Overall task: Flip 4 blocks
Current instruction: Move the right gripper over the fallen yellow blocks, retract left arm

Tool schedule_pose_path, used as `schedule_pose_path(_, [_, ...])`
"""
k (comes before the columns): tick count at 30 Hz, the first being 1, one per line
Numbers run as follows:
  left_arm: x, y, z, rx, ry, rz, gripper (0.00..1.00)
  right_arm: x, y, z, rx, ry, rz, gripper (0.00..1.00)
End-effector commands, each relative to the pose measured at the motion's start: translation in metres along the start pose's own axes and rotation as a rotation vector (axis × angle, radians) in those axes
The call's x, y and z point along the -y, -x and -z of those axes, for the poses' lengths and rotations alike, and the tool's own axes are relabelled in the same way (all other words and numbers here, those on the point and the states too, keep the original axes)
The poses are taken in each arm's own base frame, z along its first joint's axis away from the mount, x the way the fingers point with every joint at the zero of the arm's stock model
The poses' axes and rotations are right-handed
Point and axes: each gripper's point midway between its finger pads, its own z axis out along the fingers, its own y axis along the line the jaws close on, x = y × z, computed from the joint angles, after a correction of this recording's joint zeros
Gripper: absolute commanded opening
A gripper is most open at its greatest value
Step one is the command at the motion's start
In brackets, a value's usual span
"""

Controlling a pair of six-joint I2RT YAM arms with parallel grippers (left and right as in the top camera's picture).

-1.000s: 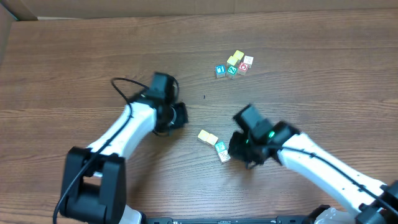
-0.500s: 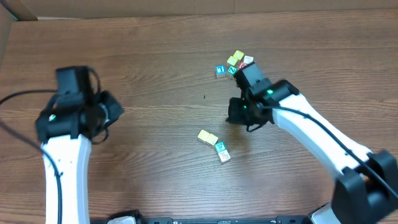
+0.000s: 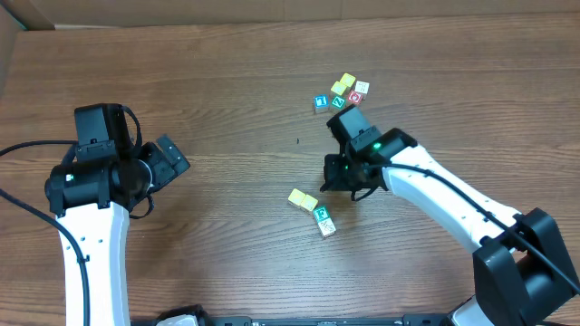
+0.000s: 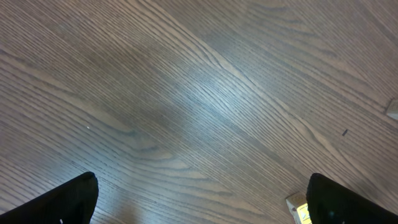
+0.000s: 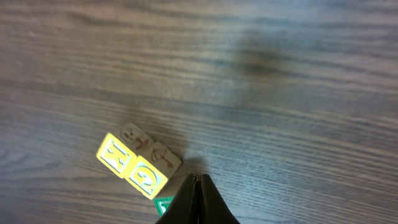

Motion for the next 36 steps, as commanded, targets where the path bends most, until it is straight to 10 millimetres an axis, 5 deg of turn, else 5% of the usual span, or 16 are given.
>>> schedule_pose_path(1, [-0.001,0.005,0.000,0.008,0.012,-0.011,1.00,0.000,-0.004,-0.002,0.003,-0.003,0.012,0.04])
schedule_pose_path(20, [-0.002,0.005,-0.001,0.004,0.014,-0.011,0.99,0.011,-0.022,-0.035,0.003,0.035,-0.111,0.04])
schedule_pose_path(36, [-0.002,0.005,-0.001,0.004,0.014,-0.011,0.99,-0.011,-0.053,-0.042,-0.078,0.080,-0.075,0.04])
